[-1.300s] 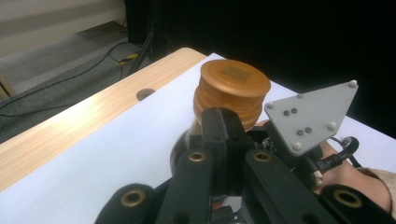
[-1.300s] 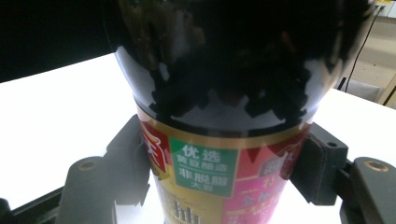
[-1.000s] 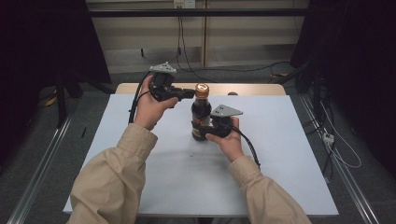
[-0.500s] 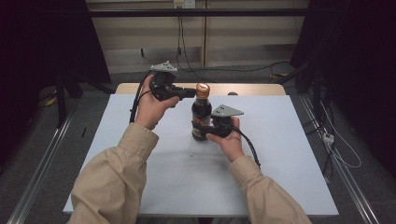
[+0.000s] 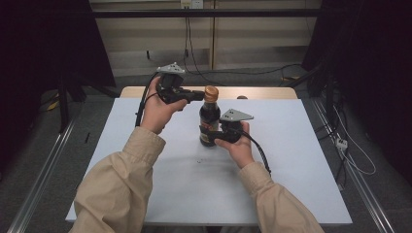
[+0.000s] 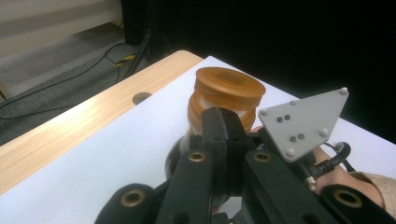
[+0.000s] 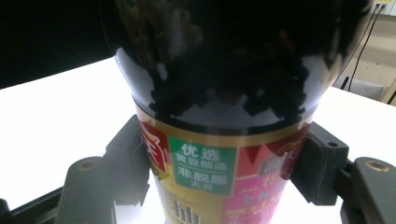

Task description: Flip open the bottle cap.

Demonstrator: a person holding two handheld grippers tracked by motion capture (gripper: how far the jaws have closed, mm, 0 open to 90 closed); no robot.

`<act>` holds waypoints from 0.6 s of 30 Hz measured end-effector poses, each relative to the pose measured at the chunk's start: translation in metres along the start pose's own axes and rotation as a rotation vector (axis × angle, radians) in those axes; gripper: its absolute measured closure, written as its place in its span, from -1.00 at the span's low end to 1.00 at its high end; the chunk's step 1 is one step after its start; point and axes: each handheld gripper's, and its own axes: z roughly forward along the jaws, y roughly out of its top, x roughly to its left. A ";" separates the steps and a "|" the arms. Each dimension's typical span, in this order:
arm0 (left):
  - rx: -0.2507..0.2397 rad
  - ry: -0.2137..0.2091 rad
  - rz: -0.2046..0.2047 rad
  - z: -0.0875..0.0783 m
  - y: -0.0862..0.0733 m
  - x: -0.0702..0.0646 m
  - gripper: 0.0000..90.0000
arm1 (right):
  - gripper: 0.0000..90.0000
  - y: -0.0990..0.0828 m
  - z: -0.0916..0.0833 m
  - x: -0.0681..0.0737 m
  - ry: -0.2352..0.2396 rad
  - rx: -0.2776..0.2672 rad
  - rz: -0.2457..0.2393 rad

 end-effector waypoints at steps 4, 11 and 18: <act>-0.006 0.000 -0.006 0.000 0.000 0.000 1.00 | -0.32 0.000 0.000 0.000 0.001 0.000 0.000; -0.004 0.004 -0.007 0.000 0.001 -0.001 1.00 | -0.32 0.000 0.000 0.000 0.003 -0.001 0.002; -0.009 0.007 0.000 0.001 0.002 -0.001 1.00 | -0.32 -0.001 0.000 -0.001 0.003 -0.004 0.009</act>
